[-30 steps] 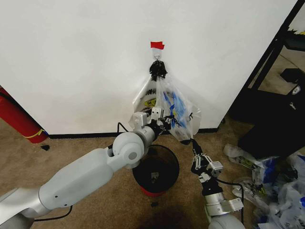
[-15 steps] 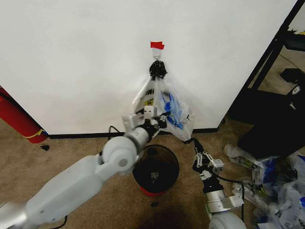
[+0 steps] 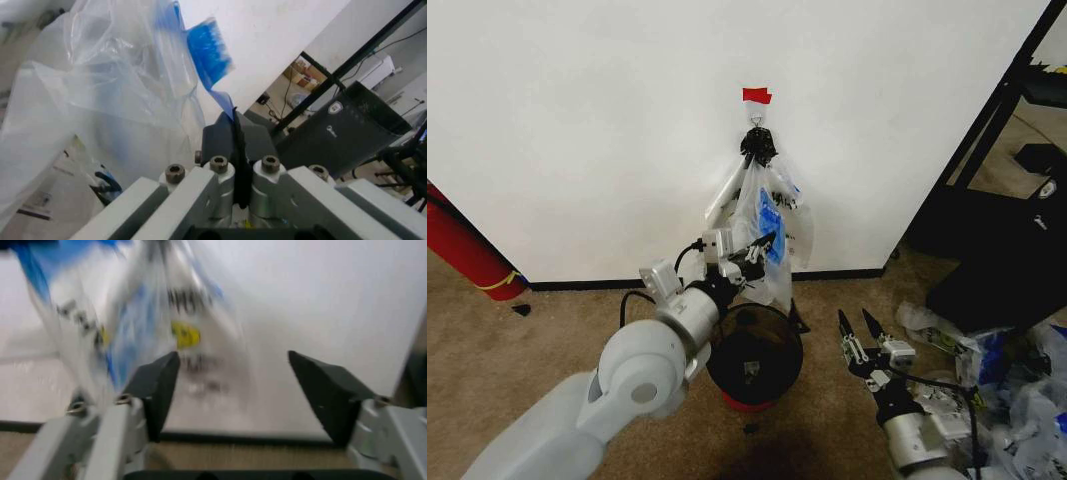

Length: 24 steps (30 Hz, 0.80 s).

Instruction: Pick up the garbage bag from the wall and place it over the trash bin.

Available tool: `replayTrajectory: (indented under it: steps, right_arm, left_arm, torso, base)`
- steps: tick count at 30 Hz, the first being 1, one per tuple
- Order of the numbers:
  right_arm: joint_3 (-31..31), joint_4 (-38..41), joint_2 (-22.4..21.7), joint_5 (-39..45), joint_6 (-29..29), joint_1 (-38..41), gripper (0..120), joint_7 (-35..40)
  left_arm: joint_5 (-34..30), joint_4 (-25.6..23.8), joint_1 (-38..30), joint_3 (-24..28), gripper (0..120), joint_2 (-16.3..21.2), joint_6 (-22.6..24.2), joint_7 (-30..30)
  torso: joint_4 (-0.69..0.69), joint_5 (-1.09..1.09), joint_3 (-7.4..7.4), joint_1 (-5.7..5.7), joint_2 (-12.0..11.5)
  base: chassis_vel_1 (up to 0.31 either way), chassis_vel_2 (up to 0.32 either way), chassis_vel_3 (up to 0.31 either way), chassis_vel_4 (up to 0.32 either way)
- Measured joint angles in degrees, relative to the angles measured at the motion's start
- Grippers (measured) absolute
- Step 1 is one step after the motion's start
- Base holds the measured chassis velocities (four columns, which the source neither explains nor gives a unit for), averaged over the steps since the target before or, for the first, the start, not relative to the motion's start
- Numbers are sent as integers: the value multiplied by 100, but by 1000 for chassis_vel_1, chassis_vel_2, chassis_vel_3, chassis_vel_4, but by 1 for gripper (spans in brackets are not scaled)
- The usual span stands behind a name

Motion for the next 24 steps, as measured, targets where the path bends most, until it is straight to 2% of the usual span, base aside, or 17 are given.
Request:
replayTrajectory:
  steps: [4, 5, 6, 8, 11, 13, 15, 18, 21, 24]
  right_arm:
    - [-82, -128, -1008, 419, -270, 892, 83, -38]
    - [-82, -128, -1008, 419, -270, 892, 83, -38]
    - [-108, -189, -1231, 501, -302, 1054, 87, -66]
    - [-288, -453, -1816, 673, -431, 1556, 95, -130]
    - [-479, -698, -2300, 851, -614, 2005, 100, -199]
    - [-466, -712, -2382, 891, -679, 2019, 100, -220]
    - [-470, -747, -2465, 1041, -793, 2087, 100, -236]
    - [-562, -789, -2473, 1207, -908, 2230, 100, -288]
    - [-704, -829, -2458, 1308, -978, 2379, 100, -419]
    - [-910, -929, -2443, 1322, -1003, 2566, 100, -468]
  left_arm:
    - [49, 55, -16, 64, 0, -57, 8, 1]
    - [49, 55, -16, 64, 0, -57, 8, 1]
    - [52, 79, -47, 96, 0, -68, 9, 1]
    - [60, 105, -88, 153, 0, -69, 12, -1]
    - [68, 204, -286, 366, 0, -74, 14, -1]
    - [66, 284, -443, 541, 0, -118, 14, -2]
    - [61, 373, -644, 766, 0, -216, 14, -3]
    - [60, 417, -734, 887, 0, -301, 16, -21]
    - [60, 466, -787, 954, 0, -343, 19, -36]
    - [58, 480, -807, 961, 0, -337, 21, -41]
  torso:
    - [4, 2, 1, 0, -1]
    - [4, 2, 1, 0, -1]
    - [3, 1, 1, 1, 0]
    - [1, 2, 1, 1, 0]
    - [6, 2, 2, 1, -1]
    - [6, -1, 2, 1, -1]
    - [-7, 0, 2, 1, 0]
    - [-3, 4, 2, 1, 0]
    - [3, 0, 2, 1, -1]
    - [0, 0, 1, 1, -1]
  base:
    - [0, 0, 0, 0]
    - [0, 0, 0, 0]
    - [0, 0, 0, 0]
    - [0, 0, 0, 0]
    - [0, 0, 0, 0]
    - [0, 0, 0, 0]
    - [0, 0, 0, 0]
    - [0, 0, 0, 0]
    - [0, 0, 0, 0]
    - [0, 0, 0, 0]
